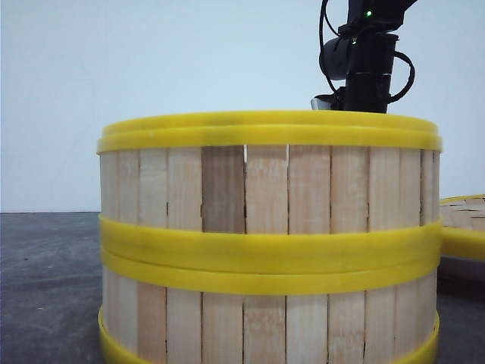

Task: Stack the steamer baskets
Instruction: 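Move the right gripper to a smaller bun basket and grip its rim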

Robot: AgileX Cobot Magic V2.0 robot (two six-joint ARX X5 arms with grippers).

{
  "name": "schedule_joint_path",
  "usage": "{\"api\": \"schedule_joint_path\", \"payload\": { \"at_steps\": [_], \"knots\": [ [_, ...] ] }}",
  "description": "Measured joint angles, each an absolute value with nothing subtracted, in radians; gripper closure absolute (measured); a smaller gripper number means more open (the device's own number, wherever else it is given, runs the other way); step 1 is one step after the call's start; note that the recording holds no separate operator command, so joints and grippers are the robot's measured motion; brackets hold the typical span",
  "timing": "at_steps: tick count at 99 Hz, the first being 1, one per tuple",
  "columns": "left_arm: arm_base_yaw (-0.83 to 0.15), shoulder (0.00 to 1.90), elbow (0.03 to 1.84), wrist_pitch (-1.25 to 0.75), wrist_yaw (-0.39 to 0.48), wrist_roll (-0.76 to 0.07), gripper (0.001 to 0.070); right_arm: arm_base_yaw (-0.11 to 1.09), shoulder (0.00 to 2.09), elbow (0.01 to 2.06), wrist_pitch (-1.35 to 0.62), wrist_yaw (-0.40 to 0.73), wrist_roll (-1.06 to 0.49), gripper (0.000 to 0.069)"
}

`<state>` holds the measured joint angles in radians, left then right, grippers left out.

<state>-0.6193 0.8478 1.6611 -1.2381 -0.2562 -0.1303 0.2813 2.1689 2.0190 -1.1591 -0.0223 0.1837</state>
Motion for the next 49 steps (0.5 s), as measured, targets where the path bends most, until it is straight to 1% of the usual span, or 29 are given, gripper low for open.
{"api": "schedule_joint_path", "payload": {
  "at_steps": [24, 36, 49],
  "knots": [
    [-0.619, 0.848, 1.661, -1.253, -0.256, -0.130, 0.0076, 0.281, 2.244, 2.019, -1.172, -0.022, 0.189, 0.0326],
    [-0.619, 0.848, 1.661, -1.261, -0.256, -0.130, 0.0076, 0.284, 2.249, 2.019, -1.153, -0.022, 0.191, 0.0378],
    [-0.619, 0.848, 1.661, -1.271, -0.256, -0.130, 0.0076, 0.288, 2.249, 2.019, -1.142, -0.023, 0.192, 0.0472]
  ]
}}
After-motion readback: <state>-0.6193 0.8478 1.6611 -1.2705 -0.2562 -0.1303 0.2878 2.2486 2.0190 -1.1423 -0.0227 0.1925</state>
